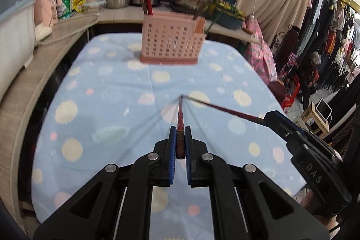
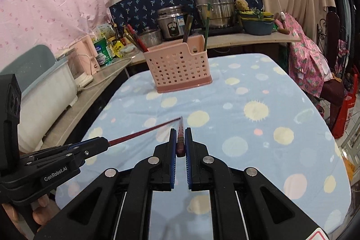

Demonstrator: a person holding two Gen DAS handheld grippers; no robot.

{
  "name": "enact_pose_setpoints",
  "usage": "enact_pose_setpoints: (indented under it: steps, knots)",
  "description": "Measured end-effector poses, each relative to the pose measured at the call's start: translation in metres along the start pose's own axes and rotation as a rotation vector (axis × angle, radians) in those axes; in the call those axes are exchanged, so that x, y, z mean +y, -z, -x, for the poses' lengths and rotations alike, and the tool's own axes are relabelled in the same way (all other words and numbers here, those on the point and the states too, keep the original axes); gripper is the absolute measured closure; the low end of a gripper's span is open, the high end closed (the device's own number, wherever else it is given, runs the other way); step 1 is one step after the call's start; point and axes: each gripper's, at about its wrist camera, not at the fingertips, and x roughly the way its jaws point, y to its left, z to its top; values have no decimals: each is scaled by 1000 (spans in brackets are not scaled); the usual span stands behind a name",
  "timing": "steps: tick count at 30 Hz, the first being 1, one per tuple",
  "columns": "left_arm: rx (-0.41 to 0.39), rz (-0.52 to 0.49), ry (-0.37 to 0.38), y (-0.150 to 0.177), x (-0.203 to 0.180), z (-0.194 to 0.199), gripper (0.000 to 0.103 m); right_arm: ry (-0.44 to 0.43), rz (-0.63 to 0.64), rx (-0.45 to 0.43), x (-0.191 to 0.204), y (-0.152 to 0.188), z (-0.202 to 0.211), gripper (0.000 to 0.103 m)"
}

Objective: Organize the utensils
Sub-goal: 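Lift both held dark red chopsticks up over the pink basket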

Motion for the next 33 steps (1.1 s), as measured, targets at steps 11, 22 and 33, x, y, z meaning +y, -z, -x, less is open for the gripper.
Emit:
enact_pose_setpoints:
  steps: [11,22,33]
  knots:
    - [-170,-2,3,-104,4,15,96,-66,5,-103,13,-97,-13,96]
    - [-267,-2,-12,-192,13,9,96,-113,-41,-201,13,-187,-36,96]
    - [-427,-11,-50,-286,10,6,96,-119,-61,-359,14,-298,-64,96]
